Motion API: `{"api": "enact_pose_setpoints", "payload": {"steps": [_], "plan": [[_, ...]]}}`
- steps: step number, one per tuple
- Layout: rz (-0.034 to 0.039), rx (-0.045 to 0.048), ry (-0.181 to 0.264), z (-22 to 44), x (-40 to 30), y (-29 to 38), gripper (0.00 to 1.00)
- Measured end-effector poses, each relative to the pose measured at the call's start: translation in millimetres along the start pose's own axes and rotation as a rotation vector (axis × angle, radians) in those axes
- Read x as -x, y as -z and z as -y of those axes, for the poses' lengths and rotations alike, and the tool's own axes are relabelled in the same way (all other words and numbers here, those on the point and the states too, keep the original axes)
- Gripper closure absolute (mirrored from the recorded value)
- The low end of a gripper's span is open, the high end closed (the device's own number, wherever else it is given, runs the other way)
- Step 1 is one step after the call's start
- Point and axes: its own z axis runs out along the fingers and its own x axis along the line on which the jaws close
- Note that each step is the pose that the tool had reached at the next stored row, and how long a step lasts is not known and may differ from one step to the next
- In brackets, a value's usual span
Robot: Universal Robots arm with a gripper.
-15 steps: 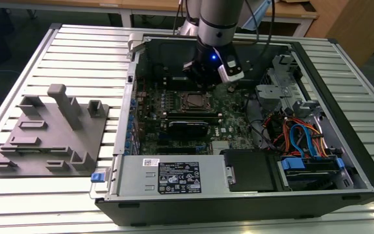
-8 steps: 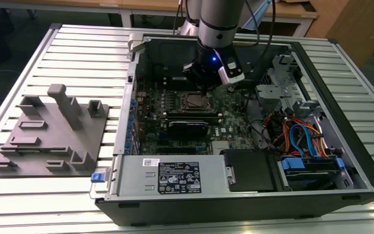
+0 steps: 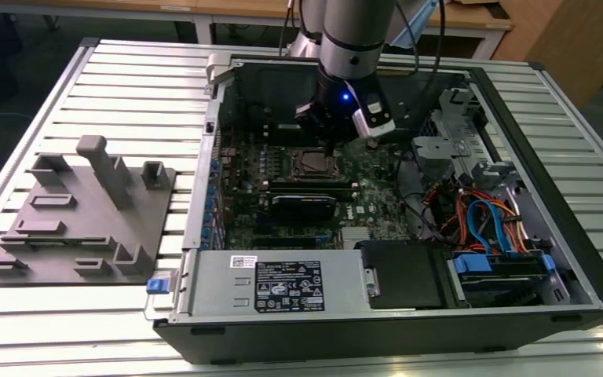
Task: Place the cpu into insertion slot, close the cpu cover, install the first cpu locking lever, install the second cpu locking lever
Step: 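Install the second cpu locking lever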
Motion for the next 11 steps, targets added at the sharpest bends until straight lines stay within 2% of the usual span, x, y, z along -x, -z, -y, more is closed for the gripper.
{"api": "enact_pose_setpoints", "payload": {"steps": [6, 11], "plan": [[0.0000, 0.0000, 0.000, -0.4, 0.0, 6.3, 0.90], [-0.0001, 0.0002, 0.002, 0.3, 0.2, 7.5, 0.90]]}}
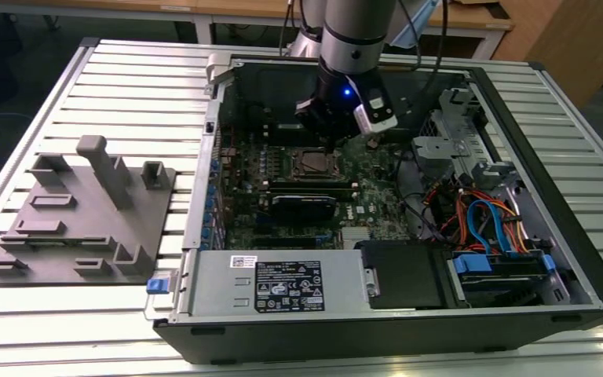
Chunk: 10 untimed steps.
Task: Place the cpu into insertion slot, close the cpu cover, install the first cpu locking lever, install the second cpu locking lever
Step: 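Install the second cpu locking lever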
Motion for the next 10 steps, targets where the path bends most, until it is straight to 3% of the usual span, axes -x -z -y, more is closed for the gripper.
{"api": "enact_pose_setpoints", "payload": {"steps": [10], "plan": [[-0.0001, 0.0000, 0.002, 11.9, 0.8, 0.2, 0.90]]}}
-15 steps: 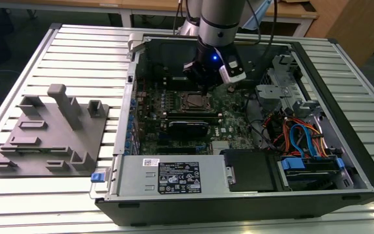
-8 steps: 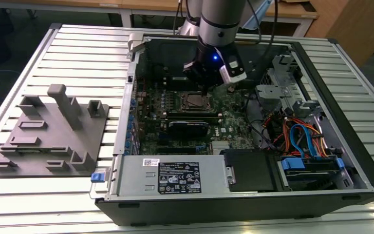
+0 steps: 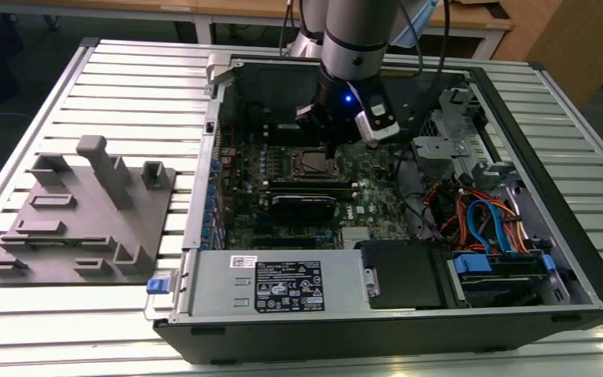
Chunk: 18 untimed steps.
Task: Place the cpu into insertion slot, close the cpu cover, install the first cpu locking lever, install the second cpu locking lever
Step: 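Install the second cpu locking lever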
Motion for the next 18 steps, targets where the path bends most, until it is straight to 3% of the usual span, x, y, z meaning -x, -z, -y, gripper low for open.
{"api": "enact_pose_setpoints", "payload": {"steps": [6, 13, 18], "plan": [[0.0000, -0.0001, 0.001, 2.6, 0.1, -0.8, 0.90], [-0.0001, 0.0003, 0.003, 3.3, -0.1, 6.9, 0.90], [-0.0002, -0.0001, 0.003, 12.4, 0.5, 7.7, 0.90]]}}
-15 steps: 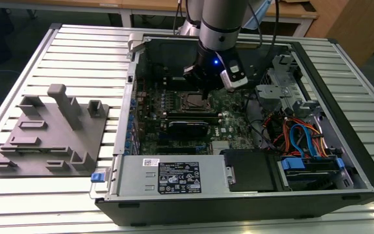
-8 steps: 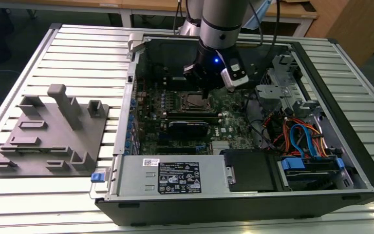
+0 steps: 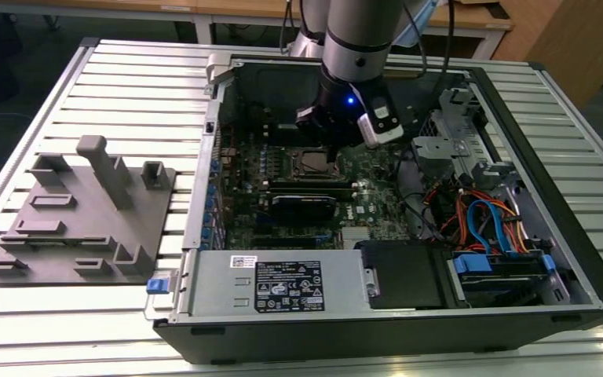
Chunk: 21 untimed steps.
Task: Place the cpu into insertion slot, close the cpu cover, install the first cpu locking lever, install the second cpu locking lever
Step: 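Install the second cpu locking lever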
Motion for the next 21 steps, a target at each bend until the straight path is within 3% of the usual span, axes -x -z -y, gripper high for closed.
{"api": "enact_pose_setpoints", "payload": {"steps": [6, 8, 9, 12, 13, 21], "plan": [[0.0001, 0.0002, 0.000, 12.5, 0.3, 0.7, 0.90], [-0.0021, 0.0005, 0.000, 13.4, 0.3, 0.7, 0.90], [-0.0065, 0.0009, 0.000, 13.5, 0.3, 0.7, 0.90], [-0.0317, 0.0003, -0.002, 13.6, 0.3, 0.7, 0.90], [-0.0360, 0.0007, -0.001, 13.7, 0.3, 0.6, 0.90], [-0.0370, 0.0012, -0.001, 14.2, 0.1, 0.3, 0.90]]}}
